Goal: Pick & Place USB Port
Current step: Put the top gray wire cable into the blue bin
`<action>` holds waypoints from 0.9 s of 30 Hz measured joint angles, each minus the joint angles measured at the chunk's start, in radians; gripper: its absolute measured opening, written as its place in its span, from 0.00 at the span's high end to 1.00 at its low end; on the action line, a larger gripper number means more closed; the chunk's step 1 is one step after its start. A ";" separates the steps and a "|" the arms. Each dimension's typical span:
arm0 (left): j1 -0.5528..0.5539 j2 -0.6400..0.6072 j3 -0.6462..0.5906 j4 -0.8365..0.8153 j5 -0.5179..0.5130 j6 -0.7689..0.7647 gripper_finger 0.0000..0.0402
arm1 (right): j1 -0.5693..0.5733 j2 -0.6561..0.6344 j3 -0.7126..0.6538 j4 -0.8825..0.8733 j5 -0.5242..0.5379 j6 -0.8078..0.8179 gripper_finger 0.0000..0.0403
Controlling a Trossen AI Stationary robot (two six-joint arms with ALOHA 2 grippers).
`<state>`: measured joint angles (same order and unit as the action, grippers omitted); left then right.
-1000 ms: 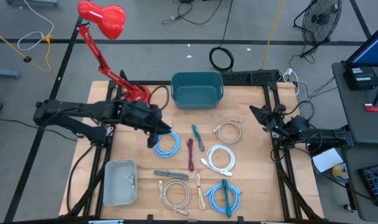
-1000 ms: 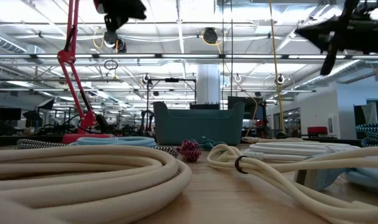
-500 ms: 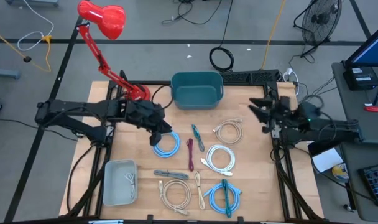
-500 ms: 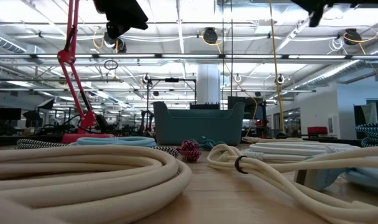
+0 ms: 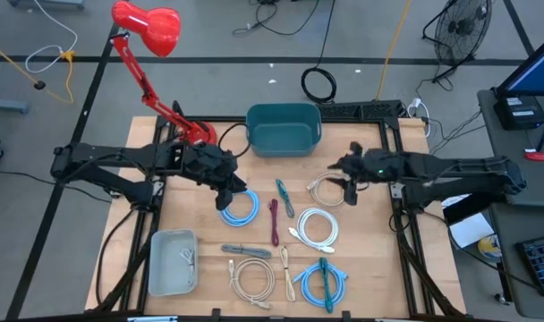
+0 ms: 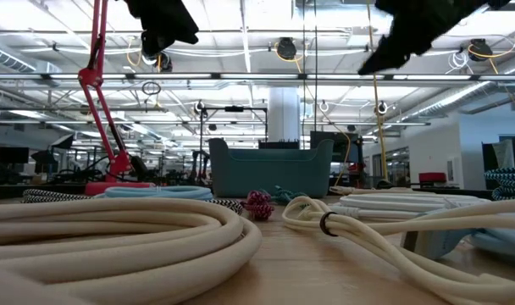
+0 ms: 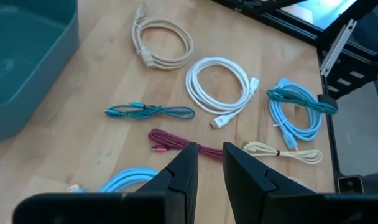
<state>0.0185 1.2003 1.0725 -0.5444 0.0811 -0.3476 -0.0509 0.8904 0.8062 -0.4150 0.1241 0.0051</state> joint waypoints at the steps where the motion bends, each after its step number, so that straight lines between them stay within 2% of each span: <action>1: -0.003 0.000 0.000 -0.002 0.000 -0.002 0.81 | 0.000 0.021 0.000 -0.023 -0.013 -0.005 0.61; 4: -0.014 0.000 0.000 -0.006 0.000 -0.006 0.81 | 0.000 0.084 0.000 -0.089 -0.045 -0.043 0.63; 14: -0.021 0.000 0.000 -0.005 -0.003 -0.024 0.81 | -0.055 0.250 0.000 -0.187 -0.039 -0.225 0.65; 21: -0.030 0.000 0.000 -0.005 -0.005 -0.036 0.81 | -0.096 0.342 0.000 -0.215 0.113 -0.283 0.65; 27: -0.048 0.005 0.000 0.001 -0.029 -0.046 0.81 | -0.138 0.402 0.000 -0.164 0.132 -0.314 0.65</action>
<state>-0.0294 1.2052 1.0725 -0.5436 0.0518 -0.3938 -0.1888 1.2919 0.8066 -0.5793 0.2562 -0.3087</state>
